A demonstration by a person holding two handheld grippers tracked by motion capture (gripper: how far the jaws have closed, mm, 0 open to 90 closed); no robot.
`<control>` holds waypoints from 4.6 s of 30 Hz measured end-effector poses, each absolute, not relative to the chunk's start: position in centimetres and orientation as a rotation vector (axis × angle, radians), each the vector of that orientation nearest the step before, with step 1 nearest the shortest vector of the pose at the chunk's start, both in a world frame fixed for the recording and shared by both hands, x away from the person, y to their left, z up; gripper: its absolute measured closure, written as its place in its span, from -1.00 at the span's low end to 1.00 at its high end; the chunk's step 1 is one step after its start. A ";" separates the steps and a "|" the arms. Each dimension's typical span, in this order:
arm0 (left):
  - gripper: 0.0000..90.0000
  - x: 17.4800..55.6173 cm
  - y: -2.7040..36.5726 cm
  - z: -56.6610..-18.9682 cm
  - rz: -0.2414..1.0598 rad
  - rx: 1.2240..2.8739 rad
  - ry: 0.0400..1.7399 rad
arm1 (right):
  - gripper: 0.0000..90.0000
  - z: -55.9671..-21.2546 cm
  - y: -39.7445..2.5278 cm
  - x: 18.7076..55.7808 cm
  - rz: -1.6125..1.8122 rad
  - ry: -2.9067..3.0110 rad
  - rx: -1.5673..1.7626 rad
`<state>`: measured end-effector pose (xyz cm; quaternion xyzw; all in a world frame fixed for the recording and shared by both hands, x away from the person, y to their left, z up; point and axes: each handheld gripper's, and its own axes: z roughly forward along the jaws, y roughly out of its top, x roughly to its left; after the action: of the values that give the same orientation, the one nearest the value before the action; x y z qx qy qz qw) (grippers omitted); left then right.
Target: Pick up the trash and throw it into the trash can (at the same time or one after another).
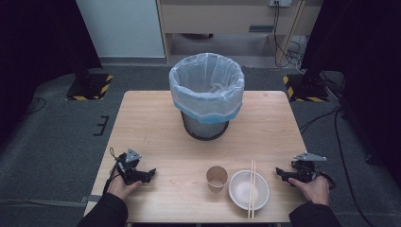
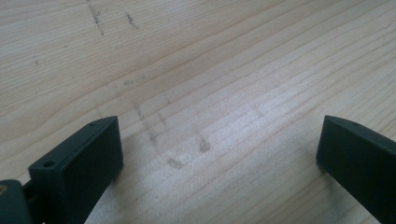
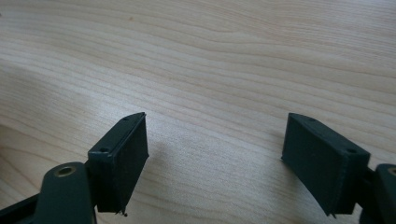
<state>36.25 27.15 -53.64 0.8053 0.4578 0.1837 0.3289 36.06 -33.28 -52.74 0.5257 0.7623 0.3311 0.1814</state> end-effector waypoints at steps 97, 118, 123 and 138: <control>-1.00 35.9 27.5 -53.6 0.468 2.127 1.163 | 0.44 -48.4 -22.4 31.6 1.046 2.400 1.372; -1.00 35.9 27.5 -53.6 0.468 2.127 1.163 | 0.79 -48.4 -22.3 31.7 1.027 2.406 1.424; -1.00 35.9 27.5 -53.6 0.468 2.127 1.163 | 0.88 -48.6 -22.3 31.8 0.975 2.431 1.425; -1.00 35.9 27.5 -53.6 0.468 2.127 1.163 | 0.90 -47.4 -23.1 31.8 1.058 2.372 1.430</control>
<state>35.86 27.48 -53.62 0.8133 0.4447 0.1789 0.3298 31.80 -23.11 -47.40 0.4804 0.7969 0.3555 0.0880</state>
